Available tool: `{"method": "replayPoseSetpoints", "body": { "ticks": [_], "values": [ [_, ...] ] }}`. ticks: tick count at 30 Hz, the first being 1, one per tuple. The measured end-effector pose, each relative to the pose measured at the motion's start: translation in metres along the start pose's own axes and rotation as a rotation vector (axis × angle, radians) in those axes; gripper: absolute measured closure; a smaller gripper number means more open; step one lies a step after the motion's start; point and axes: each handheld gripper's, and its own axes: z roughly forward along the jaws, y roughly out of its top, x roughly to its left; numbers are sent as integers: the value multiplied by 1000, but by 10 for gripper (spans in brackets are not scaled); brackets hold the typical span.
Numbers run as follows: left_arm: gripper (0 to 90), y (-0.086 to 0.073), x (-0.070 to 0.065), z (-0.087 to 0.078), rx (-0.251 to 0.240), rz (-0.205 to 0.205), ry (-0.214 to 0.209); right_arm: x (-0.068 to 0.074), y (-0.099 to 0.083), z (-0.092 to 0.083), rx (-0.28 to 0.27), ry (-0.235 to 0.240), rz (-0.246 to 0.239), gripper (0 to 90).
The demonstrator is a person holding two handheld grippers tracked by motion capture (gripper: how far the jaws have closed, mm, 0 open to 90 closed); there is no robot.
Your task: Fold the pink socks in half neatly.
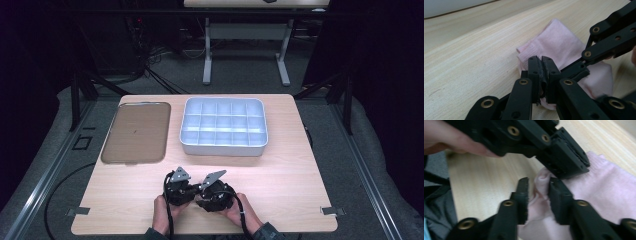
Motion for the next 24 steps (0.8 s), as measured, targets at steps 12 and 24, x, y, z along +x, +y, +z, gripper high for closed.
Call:
{"method": "replayPoseSetpoints", "body": {
  "ticks": [12, 24],
  "values": [
    [874, -4, 1, 2, -14, -5, 3, -5, -14, -44, -81, 38, 27, 500],
    [874, -4, 2, 2, -12, 19, 8, -28, -16, -38, -45, -132, 74, 762]
  ]
}}
